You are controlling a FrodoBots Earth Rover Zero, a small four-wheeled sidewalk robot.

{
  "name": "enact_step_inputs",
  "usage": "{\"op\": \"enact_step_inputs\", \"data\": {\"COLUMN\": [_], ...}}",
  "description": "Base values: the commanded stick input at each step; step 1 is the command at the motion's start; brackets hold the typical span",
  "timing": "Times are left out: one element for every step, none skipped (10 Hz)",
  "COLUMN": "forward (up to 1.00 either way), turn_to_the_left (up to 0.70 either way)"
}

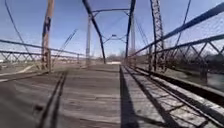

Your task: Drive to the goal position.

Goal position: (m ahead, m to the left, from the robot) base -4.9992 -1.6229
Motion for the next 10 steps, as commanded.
{"op": "enact_step_inputs", "data": {"forward": [1.00,1.00,1.00,1.00,1.00,1.00,1.00,1.00,1.00,1.00], "turn_to_the_left": [0.00,0.00,0.00,0.00,0.00,0.00,0.00,0.00,0.00,0.00]}}
